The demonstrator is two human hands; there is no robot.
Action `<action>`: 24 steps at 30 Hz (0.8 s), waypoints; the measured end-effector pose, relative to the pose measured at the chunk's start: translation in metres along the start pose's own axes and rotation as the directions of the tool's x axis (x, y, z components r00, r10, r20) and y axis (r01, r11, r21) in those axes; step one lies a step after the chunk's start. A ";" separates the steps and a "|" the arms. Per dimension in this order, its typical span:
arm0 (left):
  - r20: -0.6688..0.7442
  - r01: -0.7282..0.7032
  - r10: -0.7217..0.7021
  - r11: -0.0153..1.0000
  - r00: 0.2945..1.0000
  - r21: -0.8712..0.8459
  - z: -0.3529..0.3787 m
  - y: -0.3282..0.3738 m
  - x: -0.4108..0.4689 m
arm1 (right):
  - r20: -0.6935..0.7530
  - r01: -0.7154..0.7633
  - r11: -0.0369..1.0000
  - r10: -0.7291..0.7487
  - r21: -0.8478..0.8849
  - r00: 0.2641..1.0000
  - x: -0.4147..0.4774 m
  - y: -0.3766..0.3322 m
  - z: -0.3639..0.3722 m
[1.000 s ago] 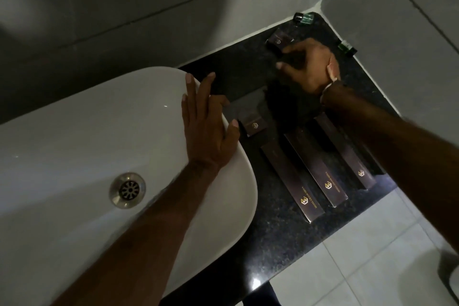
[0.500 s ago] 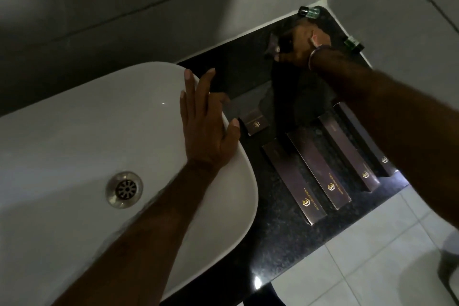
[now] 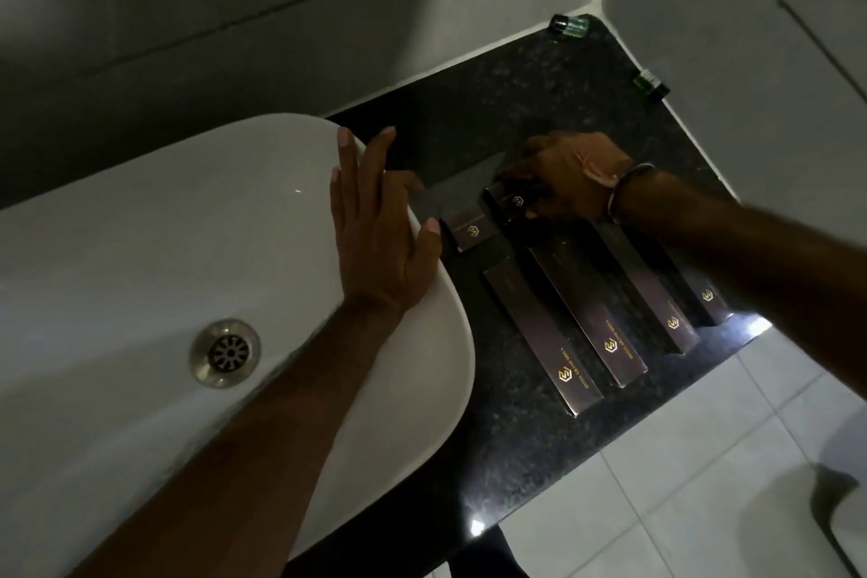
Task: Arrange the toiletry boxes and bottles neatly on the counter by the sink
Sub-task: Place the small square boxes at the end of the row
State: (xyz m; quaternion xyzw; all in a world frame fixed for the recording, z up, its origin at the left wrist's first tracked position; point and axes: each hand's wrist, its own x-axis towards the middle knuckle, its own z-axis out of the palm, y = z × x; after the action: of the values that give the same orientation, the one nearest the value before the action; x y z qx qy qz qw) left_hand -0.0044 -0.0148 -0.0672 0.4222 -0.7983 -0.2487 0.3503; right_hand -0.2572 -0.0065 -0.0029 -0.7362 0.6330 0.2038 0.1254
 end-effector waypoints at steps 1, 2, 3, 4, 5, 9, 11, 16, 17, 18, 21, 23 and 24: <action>0.003 0.000 0.000 1.000 1.000 0.001 0.000 0.000 0.000 | -0.006 0.004 1.000 -0.004 -0.002 1.000 0.000 0.000 0.002; 0.007 0.004 -0.004 1.000 1.000 0.003 0.000 0.000 0.000 | -0.009 0.005 1.000 -0.005 -0.004 1.000 0.001 0.001 0.004; 0.011 0.009 -0.010 1.000 1.000 0.007 -0.001 0.000 0.000 | -0.009 0.004 1.000 -0.004 -0.004 1.000 0.001 0.001 0.005; 0.015 0.014 -0.014 1.000 1.000 0.011 -0.001 0.001 0.000 | -0.009 0.000 1.000 0.000 0.001 1.000 0.002 0.002 0.006; 0.018 0.017 -0.017 1.000 1.000 0.012 -0.001 0.001 0.000 | -0.009 -0.006 1.000 0.006 0.006 1.000 0.002 0.002 0.007; 0.023 0.026 -0.026 1.000 0.999 0.015 -0.003 0.004 0.000 | -0.028 -0.044 0.999 0.043 -0.025 0.999 0.000 0.004 0.004; 0.024 0.034 -0.035 0.999 0.999 0.009 -0.003 0.004 0.001 | -0.088 -0.092 0.996 0.090 -0.022 0.992 -0.003 0.014 -0.005; 0.009 0.027 -0.027 1.000 1.000 0.000 -0.001 0.003 0.000 | -0.249 -0.253 0.954 0.288 0.162 0.925 -0.005 0.076 -0.017; 0.005 0.025 -0.025 1.000 1.000 -0.001 -0.001 0.002 0.000 | -0.281 -0.330 0.924 0.374 0.193 0.884 -0.002 0.091 -0.014; 0.002 0.025 -0.025 1.000 1.000 -0.002 -0.001 0.002 0.000 | -0.279 -0.419 0.882 0.467 0.215 0.839 0.001 0.106 -0.009; -0.004 0.019 -0.019 1.000 1.000 0.003 0.000 0.001 0.000 | -0.104 -0.594 0.782 0.617 0.189 0.780 0.012 0.136 0.012; -0.002 0.023 -0.023 1.000 1.000 0.007 0.000 0.000 0.000 | -0.045 -0.622 0.768 0.634 0.151 0.772 0.015 0.139 0.023; -0.002 0.027 -0.027 1.000 1.000 0.008 0.000 0.000 0.000 | -0.069 -0.633 0.758 0.648 0.158 0.759 0.015 0.138 0.027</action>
State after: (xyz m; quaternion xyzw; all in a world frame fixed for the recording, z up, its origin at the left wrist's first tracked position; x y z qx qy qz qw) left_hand -0.0048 -0.0149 -0.0672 0.4347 -0.7930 -0.2498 0.3460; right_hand -0.3953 -0.0312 -0.0231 -0.4767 0.8644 0.1500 0.0560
